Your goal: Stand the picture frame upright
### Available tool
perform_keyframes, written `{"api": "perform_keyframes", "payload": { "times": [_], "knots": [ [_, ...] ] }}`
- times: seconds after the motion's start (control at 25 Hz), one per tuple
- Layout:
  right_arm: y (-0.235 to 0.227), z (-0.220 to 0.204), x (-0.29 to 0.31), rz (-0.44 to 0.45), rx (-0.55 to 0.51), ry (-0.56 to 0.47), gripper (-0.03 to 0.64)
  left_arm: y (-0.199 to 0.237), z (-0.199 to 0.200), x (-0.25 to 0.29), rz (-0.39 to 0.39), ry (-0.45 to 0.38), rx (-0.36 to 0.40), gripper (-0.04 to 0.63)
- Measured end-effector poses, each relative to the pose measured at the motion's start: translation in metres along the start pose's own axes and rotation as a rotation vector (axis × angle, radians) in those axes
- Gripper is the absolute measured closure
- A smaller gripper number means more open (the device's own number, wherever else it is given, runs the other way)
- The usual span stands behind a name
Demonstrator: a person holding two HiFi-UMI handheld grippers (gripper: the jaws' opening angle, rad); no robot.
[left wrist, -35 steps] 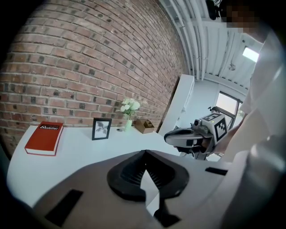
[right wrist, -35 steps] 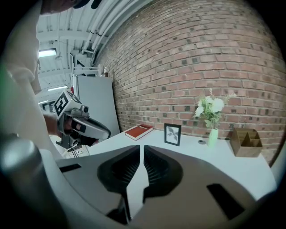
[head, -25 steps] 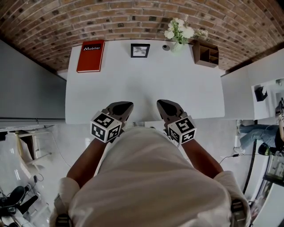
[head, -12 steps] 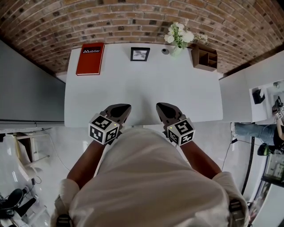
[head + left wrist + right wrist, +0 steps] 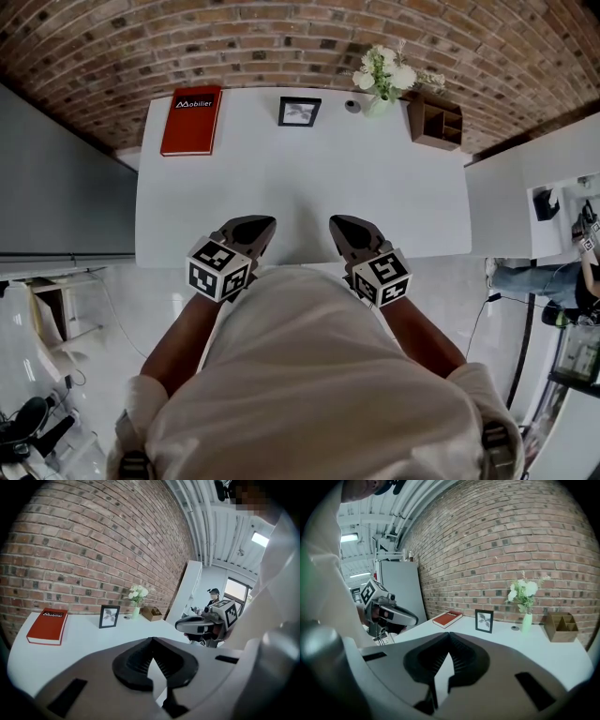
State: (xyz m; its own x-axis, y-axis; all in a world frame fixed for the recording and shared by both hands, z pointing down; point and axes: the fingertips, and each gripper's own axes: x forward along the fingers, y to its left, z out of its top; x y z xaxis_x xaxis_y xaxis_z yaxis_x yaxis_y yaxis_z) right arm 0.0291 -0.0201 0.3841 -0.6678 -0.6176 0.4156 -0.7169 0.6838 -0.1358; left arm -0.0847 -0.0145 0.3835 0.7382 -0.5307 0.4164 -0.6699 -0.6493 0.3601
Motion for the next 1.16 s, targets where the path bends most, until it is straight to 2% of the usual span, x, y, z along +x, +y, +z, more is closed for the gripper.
{"api": "perform_keyframes", "payload": {
  "times": [0.84, 1.16],
  "knots": [
    [0.002, 0.0, 0.024, -0.034, 0.007, 0.01, 0.612, 0.027, -0.005, 0.002, -0.031, 0.028, 0.002, 0.6],
    [0.0, -0.002, 0.032, -0.04, 0.0, 0.009, 0.612, 0.031, -0.006, 0.008, -0.058, 0.042, 0.031, 0.6]
  ]
}}
